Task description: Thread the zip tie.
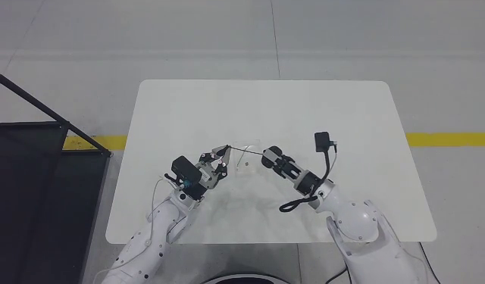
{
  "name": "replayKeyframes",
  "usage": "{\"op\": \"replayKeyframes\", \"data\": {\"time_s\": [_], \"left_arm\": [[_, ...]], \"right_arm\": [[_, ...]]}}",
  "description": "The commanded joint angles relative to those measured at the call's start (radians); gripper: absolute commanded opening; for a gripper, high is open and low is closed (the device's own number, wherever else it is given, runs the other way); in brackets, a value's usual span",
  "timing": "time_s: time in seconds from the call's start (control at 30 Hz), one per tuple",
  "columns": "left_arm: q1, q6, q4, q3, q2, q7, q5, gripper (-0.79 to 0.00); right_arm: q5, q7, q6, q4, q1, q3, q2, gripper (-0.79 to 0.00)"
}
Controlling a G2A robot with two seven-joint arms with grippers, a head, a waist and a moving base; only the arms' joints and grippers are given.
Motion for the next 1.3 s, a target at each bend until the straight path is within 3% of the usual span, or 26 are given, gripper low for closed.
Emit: {"op": "replayKeyframes", "data": {"time_s": [0.0, 1.27], "left_arm": [[0.000, 0.000, 0.000, 0.000, 0.000, 0.000, 0.000, -0.785], [0.000, 0.000, 0.000, 0.000, 0.000, 0.000, 0.000, -0.785]], "right_arm": [[-0.001, 0.000, 0.001, 0.001, 0.001, -0.001, 0.000, -0.785], [0.047, -0.006, 0.008, 0.022, 0.029, -0.021, -0.008, -0.785]]}}
